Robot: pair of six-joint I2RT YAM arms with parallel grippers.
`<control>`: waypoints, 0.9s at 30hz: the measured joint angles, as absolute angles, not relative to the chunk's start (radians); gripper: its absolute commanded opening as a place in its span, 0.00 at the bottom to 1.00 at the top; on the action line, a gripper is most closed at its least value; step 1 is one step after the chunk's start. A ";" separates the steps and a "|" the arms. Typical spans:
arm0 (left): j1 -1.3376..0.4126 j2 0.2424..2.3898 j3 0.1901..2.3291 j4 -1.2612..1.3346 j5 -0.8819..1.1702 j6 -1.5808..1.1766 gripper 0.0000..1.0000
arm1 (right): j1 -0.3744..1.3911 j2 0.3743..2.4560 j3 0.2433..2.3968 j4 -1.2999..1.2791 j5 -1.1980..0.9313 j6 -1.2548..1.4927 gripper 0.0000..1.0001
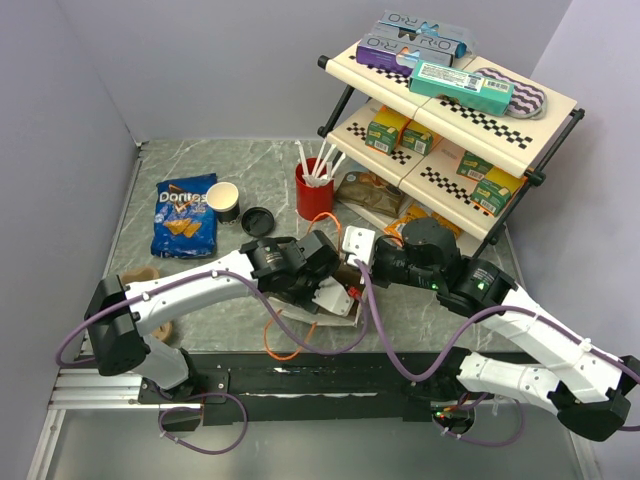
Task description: Pack the takeout coffee
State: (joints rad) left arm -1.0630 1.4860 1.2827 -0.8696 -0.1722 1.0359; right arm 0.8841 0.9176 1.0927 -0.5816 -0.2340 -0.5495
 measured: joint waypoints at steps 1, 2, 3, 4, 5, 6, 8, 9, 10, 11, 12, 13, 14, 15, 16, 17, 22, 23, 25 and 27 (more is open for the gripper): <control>-1.061 1.487 1.281 -0.866 -0.169 1.036 0.01 | 0.884 0.918 1.093 -0.582 -0.234 -0.551 0.00; -1.058 1.488 1.277 -0.860 -0.165 1.038 0.01 | 0.884 0.918 1.093 -0.582 -0.234 -0.551 0.00; -1.055 1.488 1.273 -0.852 -0.162 1.040 0.01 | 0.884 0.918 1.093 -0.582 -0.233 -0.552 0.00; -1.052 1.488 1.267 -0.844 -0.158 1.044 0.01 | 0.884 0.918 1.093 -0.582 -0.233 -0.553 0.00; -1.050 1.488 1.261 -0.837 -0.157 1.047 0.01 | 0.884 0.918 1.092 -0.583 -0.231 -0.553 0.00; -1.049 1.489 1.257 -0.828 -0.155 1.051 0.01 | 0.884 0.918 1.092 -0.584 -0.231 -0.555 0.00; -1.046 1.491 1.252 -0.814 -0.154 1.053 0.01 | 0.884 0.919 1.092 -0.584 -0.231 -0.556 0.00; -1.045 1.493 1.251 -0.809 -0.154 1.054 0.01 | 0.884 0.919 1.092 -0.585 -0.230 -0.559 0.00; -1.044 1.496 1.251 -0.804 -0.154 1.054 0.05 | 0.884 0.919 1.092 -0.585 -0.230 -0.559 0.00; -1.044 1.499 1.251 -0.800 -0.154 1.055 0.12 | 0.884 0.919 1.092 -0.587 -0.229 -0.559 0.00; -1.043 1.504 1.251 -0.793 -0.154 1.056 0.18 | 0.884 0.920 1.092 -0.587 -0.228 -0.560 0.00; -1.042 1.507 1.251 -0.789 -0.154 1.056 0.28 | 0.884 0.920 1.092 -0.588 -0.227 -0.561 0.00; -1.041 1.510 1.254 -0.789 -0.154 1.056 0.34 | 0.884 0.921 1.092 -0.588 -0.226 -0.563 0.00; -1.040 1.514 1.259 -0.792 -0.152 1.054 0.41 | 0.884 0.921 1.092 -0.587 -0.224 -0.564 0.00; -1.035 1.521 1.273 -0.798 -0.142 1.053 0.50 | 0.884 0.921 1.092 -0.587 -0.221 -0.566 0.00; -1.032 1.523 1.281 -0.804 -0.136 1.052 0.54 | 0.884 0.921 1.092 -0.585 -0.218 -0.567 0.00; -1.004 1.542 1.344 -0.860 -0.075 1.034 0.78 | 0.875 0.921 1.092 -0.571 -0.201 -0.566 0.00; -0.998 1.542 1.353 -0.870 -0.064 1.029 0.79 | 0.868 0.921 1.093 -0.567 -0.202 -0.564 0.00; -0.989 1.542 1.364 -0.884 -0.049 1.025 0.99 | 0.857 0.921 1.093 -0.562 -0.203 -0.557 0.00; -0.982 1.542 1.380 -0.902 -0.029 1.018 0.99 | 0.838 0.921 1.093 -0.558 -0.206 -0.547 0.00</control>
